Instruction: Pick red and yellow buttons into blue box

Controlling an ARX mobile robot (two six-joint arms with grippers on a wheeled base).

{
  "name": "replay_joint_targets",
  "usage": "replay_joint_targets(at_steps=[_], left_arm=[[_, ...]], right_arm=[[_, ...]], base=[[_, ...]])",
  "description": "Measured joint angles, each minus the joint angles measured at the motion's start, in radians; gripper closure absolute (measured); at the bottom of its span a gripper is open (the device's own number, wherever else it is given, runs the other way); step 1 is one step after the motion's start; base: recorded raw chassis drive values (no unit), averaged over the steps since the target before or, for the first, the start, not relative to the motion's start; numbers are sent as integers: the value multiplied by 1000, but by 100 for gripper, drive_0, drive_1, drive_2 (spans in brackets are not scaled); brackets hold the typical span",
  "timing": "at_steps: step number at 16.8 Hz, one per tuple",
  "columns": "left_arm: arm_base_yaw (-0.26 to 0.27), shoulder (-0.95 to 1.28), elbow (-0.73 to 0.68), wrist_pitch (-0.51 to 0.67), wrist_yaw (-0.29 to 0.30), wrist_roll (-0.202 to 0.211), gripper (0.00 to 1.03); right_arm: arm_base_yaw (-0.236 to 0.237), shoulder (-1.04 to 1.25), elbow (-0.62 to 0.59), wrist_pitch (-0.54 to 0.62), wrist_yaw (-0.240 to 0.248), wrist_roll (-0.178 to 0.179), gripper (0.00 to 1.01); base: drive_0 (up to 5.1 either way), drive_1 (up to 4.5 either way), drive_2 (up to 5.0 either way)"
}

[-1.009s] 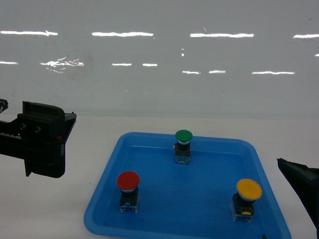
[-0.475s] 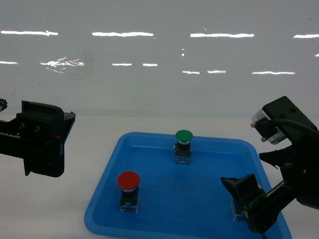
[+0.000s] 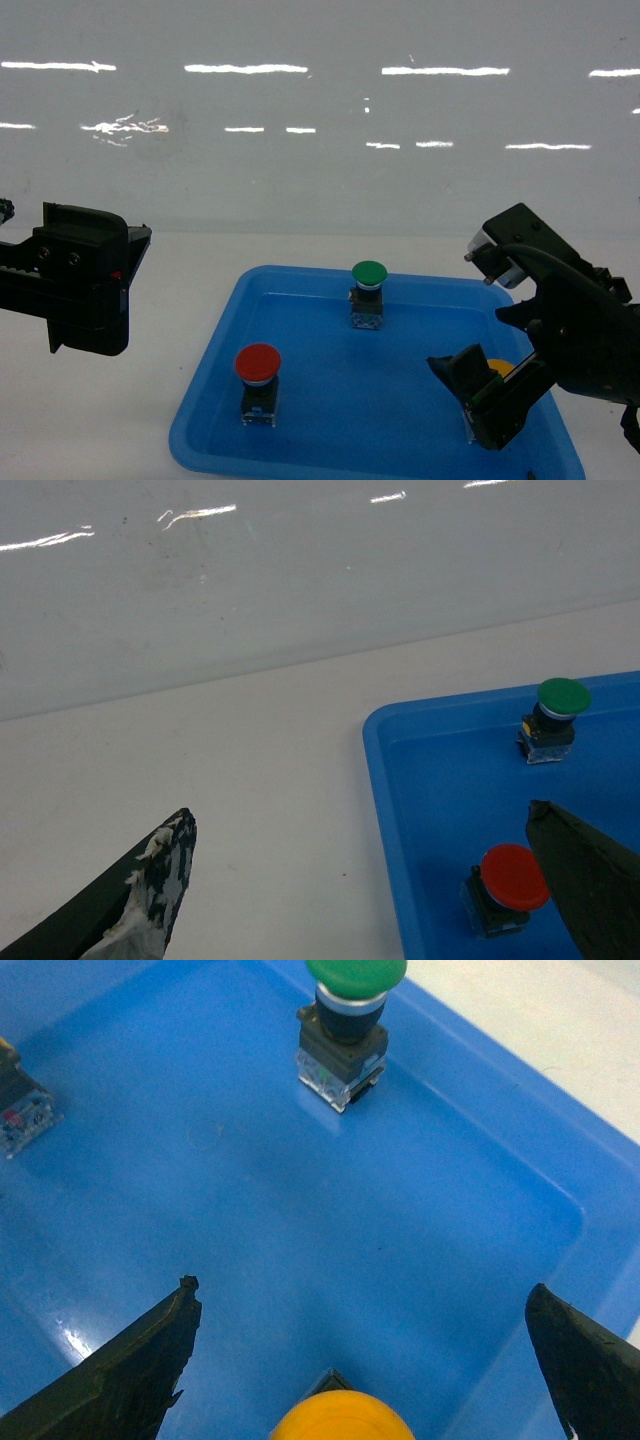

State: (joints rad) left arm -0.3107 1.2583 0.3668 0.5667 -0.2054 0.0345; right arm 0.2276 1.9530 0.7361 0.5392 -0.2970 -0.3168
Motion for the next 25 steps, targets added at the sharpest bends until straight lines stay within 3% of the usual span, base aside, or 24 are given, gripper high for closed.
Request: replay_joint_targets(at_steps=[4,9,15,22,23,25], left_arm=[[0,0,0,0,0,0,5],[0,0,0,0,0,0,5],[0,0,0,0,0,0,5],[0,0,0,0,0,0,5],[0,0,0,0,0,0,5],[0,0,0,0,0,0,5]], right_arm=[[3,86,88,-77,-1,-52,3],[50,161,110,-71,21,-119,3],[68,191,91,-8,73,-134,3],[80,183,52,32,125,-137,70],[80,180,48,33,131,-136,74],[80,177,42,43,144,-130,75]], base=[[0,0,0],[0,0,0],[0,0,0],[0,0,0],[0,0,0],[0,0,0]])
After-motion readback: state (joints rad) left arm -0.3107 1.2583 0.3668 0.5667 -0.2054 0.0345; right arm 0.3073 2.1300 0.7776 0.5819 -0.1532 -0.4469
